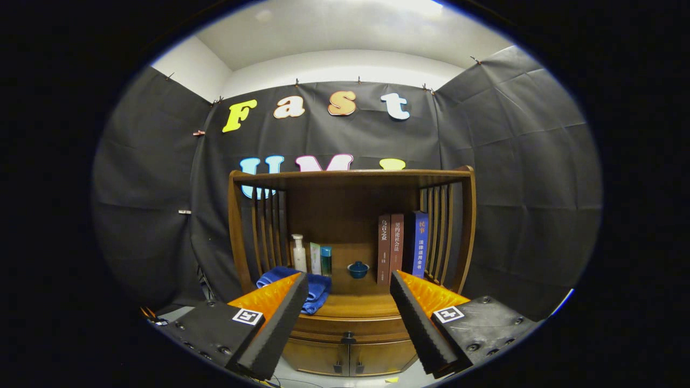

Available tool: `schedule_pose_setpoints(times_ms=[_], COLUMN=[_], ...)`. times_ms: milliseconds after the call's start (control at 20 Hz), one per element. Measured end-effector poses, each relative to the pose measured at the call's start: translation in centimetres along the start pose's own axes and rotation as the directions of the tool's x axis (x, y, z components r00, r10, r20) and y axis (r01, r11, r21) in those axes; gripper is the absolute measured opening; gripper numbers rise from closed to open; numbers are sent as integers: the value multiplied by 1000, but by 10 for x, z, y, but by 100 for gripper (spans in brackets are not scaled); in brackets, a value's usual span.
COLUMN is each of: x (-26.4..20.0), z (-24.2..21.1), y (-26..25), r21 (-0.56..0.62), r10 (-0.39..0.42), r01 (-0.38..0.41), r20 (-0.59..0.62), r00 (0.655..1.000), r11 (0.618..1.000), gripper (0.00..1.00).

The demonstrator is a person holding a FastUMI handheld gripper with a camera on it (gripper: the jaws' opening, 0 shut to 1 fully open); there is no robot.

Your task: Pull open the drawer, take out the items inside it, and place them on the countertop above the cabinet.

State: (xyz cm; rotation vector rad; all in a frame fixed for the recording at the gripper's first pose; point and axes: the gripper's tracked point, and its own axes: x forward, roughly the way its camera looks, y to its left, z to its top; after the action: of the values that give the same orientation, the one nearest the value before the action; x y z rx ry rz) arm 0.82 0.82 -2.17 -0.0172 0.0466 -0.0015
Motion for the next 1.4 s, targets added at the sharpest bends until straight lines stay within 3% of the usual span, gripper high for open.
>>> schedule_pose_setpoints(times_ms=[900,1400], x=[62,119], z=[-153,-264], y=[9,-2], r21=[17,53], r10=[18,-22], r01=[-15,42], r20=[-197,-335], r00=[980,942], r11=[1000,998], gripper=[99,98])
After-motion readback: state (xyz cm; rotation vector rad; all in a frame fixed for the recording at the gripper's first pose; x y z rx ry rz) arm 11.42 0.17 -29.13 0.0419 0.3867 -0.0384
